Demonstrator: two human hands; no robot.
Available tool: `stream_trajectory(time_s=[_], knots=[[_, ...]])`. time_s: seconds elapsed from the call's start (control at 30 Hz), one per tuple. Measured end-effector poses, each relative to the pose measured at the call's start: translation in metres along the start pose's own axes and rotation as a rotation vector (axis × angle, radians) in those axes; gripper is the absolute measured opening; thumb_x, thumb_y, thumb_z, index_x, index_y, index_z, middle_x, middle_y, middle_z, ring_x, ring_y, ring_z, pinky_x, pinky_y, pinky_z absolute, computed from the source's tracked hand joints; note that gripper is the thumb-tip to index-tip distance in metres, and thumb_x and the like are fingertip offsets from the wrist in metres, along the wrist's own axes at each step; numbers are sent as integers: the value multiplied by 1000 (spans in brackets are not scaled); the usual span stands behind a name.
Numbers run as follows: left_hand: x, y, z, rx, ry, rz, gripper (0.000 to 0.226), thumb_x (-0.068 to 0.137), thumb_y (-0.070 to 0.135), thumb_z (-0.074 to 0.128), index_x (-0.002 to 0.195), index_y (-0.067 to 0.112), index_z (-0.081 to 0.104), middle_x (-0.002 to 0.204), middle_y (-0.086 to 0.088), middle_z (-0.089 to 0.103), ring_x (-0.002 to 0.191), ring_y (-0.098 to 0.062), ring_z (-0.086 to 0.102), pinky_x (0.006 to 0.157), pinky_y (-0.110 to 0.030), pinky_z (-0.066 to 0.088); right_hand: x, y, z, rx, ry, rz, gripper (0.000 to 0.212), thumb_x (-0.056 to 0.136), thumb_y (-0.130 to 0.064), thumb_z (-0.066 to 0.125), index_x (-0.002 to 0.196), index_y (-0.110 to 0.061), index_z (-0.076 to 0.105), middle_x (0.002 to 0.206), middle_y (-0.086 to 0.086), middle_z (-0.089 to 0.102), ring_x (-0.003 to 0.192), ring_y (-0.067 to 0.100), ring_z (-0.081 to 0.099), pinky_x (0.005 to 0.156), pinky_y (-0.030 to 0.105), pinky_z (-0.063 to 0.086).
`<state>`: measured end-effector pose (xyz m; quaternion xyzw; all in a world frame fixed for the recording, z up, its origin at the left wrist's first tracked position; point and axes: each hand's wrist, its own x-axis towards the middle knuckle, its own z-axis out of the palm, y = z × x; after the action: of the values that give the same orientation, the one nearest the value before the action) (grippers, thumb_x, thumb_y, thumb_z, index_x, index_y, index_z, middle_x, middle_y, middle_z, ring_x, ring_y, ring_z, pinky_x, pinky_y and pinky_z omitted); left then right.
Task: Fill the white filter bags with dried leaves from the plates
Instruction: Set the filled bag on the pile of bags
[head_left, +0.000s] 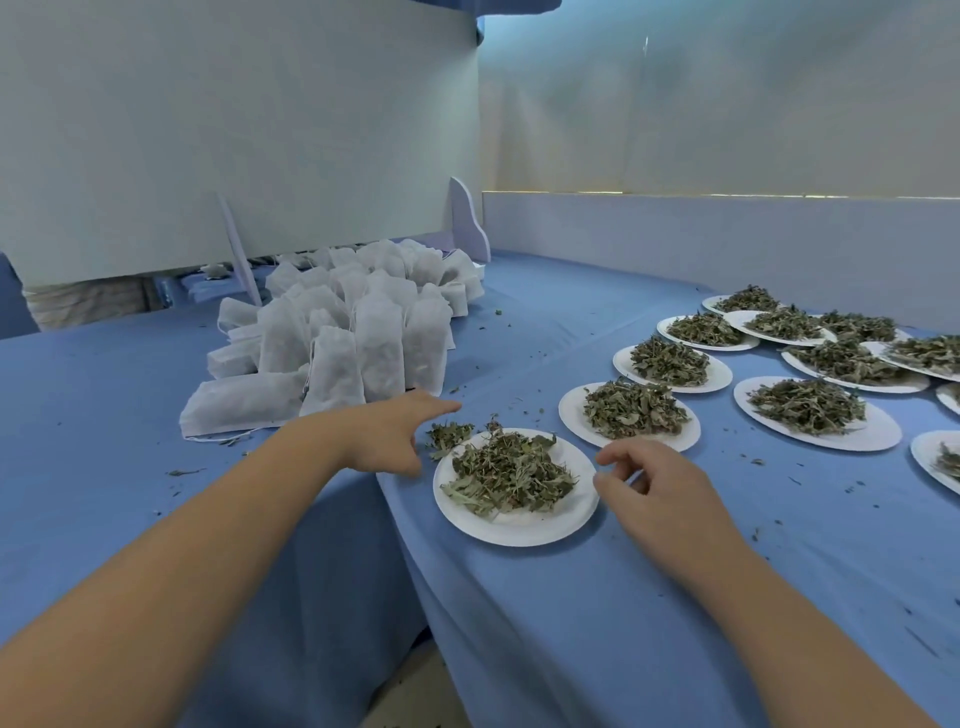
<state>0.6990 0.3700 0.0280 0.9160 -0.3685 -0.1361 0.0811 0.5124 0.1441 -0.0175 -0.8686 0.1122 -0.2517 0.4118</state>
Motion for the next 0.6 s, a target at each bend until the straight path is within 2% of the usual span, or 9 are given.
stream_trajectory(time_s=[0.03, 0.13, 0.2, 0.27, 0.33, 0.4, 0.47, 0.53, 0.6], knots=[[3, 1, -1, -5, -35, 5, 87, 86, 15, 65, 152, 40, 15, 155, 7, 18, 91, -6, 53, 71, -14, 43, 0, 1, 0, -13, -18, 1, 15, 84, -19, 64, 86, -34, 60, 84, -8, 58, 65, 1, 51, 59, 8, 38], [9, 3, -4, -15, -71, 27, 82, 87, 21, 67, 151, 41, 20, 153, 8, 23, 98, -7, 40, 86, -19, 35, -2, 2, 2, -56, -43, 11, 14, 83, -24, 65, 90, -34, 58, 88, -10, 55, 65, 6, 52, 57, 11, 36], [13, 5, -5, -7, -82, 49, 78, 89, 21, 66, 151, 39, 23, 151, 8, 27, 94, -4, 39, 89, -20, 32, -2, 3, 4, -86, -59, 17, 15, 83, -26, 65, 93, -34, 56, 90, -12, 52, 69, 7, 52, 59, 13, 37], [16, 8, -6, 13, -95, 78, 72, 90, 21, 65, 149, 36, 28, 146, 9, 33, 87, 0, 43, 87, -17, 31, -2, 3, 4, -116, -67, 16, 18, 83, -26, 65, 95, -34, 54, 92, -14, 50, 73, 5, 52, 62, 13, 37], [18, 10, -6, 30, -93, 105, 63, 91, 21, 64, 145, 36, 37, 139, 10, 40, 93, 6, 46, 85, -13, 33, 0, 3, 3, -134, -56, 21, 19, 83, -27, 65, 96, -34, 54, 93, -16, 50, 76, 3, 53, 63, 13, 36], [20, 11, -5, 46, -71, 128, 54, 91, 21, 62, 141, 35, 44, 133, 8, 45, 100, 1, 47, 83, -11, 35, 1, 3, 2, -145, -42, 24, 20, 82, -27, 66, 96, -34, 54, 93, -16, 50, 78, 1, 53, 64, 13, 36], [21, 12, -3, 57, -43, 148, 49, 92, 20, 61, 138, 32, 48, 125, 8, 48, 99, -3, 50, 79, -8, 37, 1, 2, 3, -160, -40, 22, 23, 81, -27, 67, 97, -35, 52, 94, -17, 48, 78, 0, 51, 64, 12, 35], [23, 12, -1, 72, -20, 157, 47, 93, 21, 59, 137, 33, 48, 123, 6, 49, 101, -10, 51, 83, -18, 39, 2, 2, 5, -173, -42, 24, 25, 81, -25, 67, 97, -36, 51, 97, -17, 47, 77, -2, 50, 63, 9, 33], [26, 13, 1, 104, -4, 129, 49, 94, 23, 57, 139, 35, 45, 123, 5, 45, 94, -5, 47, 88, -24, 35, 2, 2, 8, -184, -40, 33, 27, 81, -24, 67, 98, -36, 51, 100, -15, 46, 76, -2, 50, 62, 7, 31]])
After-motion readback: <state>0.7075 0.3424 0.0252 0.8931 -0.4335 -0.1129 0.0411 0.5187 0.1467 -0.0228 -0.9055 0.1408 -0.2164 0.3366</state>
